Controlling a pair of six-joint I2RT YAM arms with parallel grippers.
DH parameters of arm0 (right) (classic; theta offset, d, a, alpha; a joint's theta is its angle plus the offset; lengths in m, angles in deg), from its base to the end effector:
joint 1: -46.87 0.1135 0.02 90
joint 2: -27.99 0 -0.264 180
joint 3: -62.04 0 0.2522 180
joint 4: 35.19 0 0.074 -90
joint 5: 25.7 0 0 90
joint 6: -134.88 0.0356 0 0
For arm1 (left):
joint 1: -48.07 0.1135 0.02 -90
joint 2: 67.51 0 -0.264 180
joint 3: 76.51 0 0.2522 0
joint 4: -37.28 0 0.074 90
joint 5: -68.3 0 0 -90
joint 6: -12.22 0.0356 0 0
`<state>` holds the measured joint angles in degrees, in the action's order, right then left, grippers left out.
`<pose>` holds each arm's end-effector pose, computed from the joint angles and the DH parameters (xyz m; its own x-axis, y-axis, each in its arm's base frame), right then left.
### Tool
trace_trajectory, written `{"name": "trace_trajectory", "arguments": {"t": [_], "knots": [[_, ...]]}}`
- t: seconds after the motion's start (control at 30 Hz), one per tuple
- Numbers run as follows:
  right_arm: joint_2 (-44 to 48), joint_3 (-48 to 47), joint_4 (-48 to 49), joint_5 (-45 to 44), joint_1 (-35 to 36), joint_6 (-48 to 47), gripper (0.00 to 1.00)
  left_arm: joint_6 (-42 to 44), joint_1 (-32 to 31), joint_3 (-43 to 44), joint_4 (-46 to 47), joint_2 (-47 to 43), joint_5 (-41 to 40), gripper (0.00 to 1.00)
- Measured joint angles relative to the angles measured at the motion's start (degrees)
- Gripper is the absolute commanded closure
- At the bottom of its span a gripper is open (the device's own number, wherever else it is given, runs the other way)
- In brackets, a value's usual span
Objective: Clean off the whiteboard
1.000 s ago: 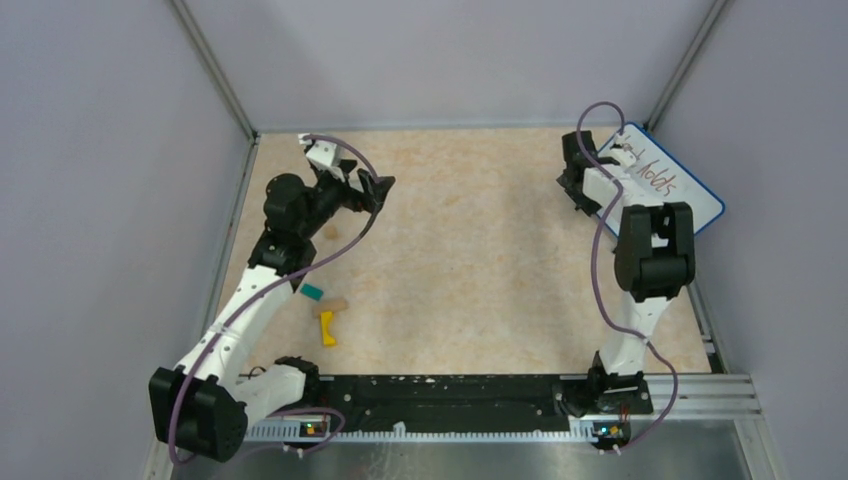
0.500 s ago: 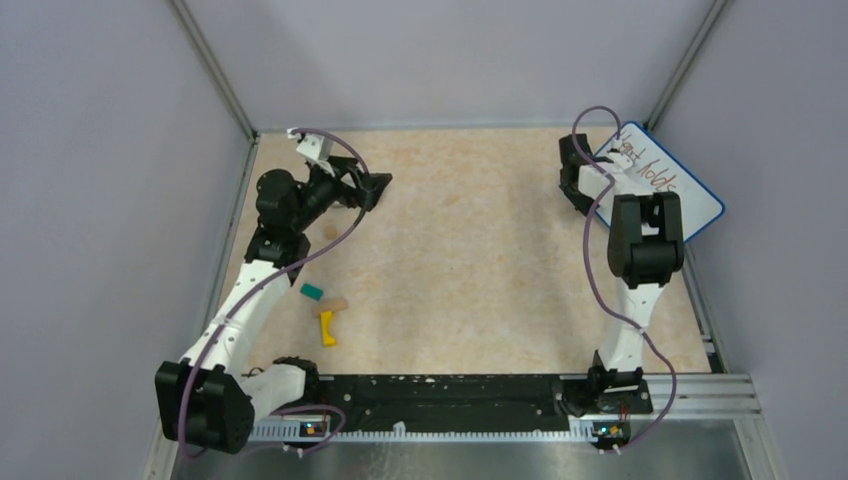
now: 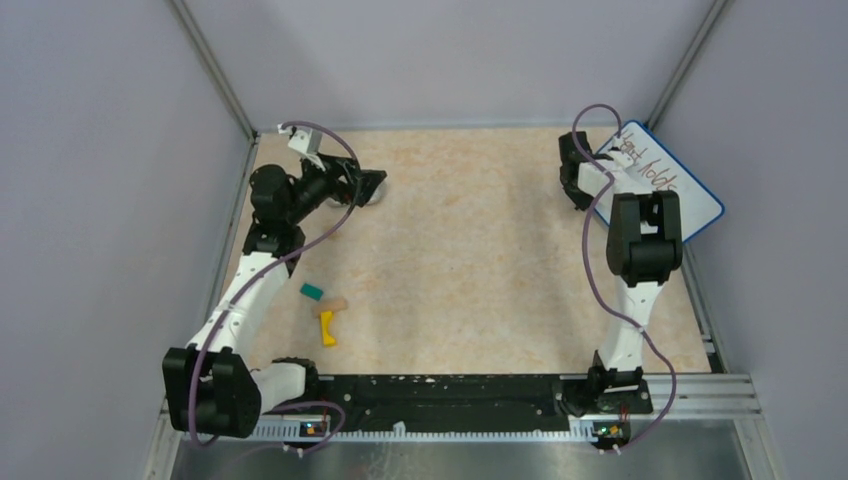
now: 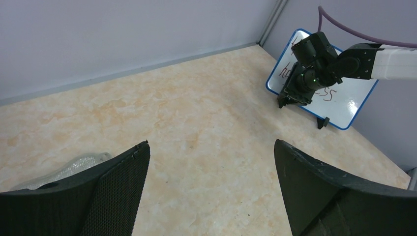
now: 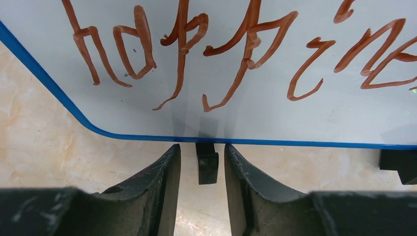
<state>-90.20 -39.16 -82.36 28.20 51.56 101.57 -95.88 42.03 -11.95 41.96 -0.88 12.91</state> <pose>0.4310 0.0143 0.1800 -0.3339 0.6501 -0.6825 0.8539 0.5153 0.0730 0.2669 -0.0486 0.3514 -0.1592 -0.2403 -0.9576 0.6327 0.7197 -0.2858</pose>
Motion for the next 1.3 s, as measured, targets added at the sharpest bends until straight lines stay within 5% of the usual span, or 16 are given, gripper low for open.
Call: {"name": "trace_trajectory", "arguments": {"t": [0.4, 0.57, 0.93, 1.3], "knots": [[0.02, 3.5, 2.86, 2.27, 0.09, -0.02, 0.82, -4.55, 3.23, 0.0, 3.41, 1.66, 4.15, 0.01], [1.31, 6.1, 6.32, 3.04, 0.61, -3.02, 1.0, -4.98, 4.13, 0.0, 4.48, 1.77, 5.16, 0.01], [5.77, 13.25, 11.89, 3.8, 5.62, -13.07, 1.0, -5.79, 5.2, 0.0, 4.96, 2.14, 5.75, 0.01], [15.98, 26.16, 19.28, 16.76, 11.93, -23.1, 1.0, -5.33, 5.25, 0.0, 4.87, 2.23, 5.95, 0.01]]}}
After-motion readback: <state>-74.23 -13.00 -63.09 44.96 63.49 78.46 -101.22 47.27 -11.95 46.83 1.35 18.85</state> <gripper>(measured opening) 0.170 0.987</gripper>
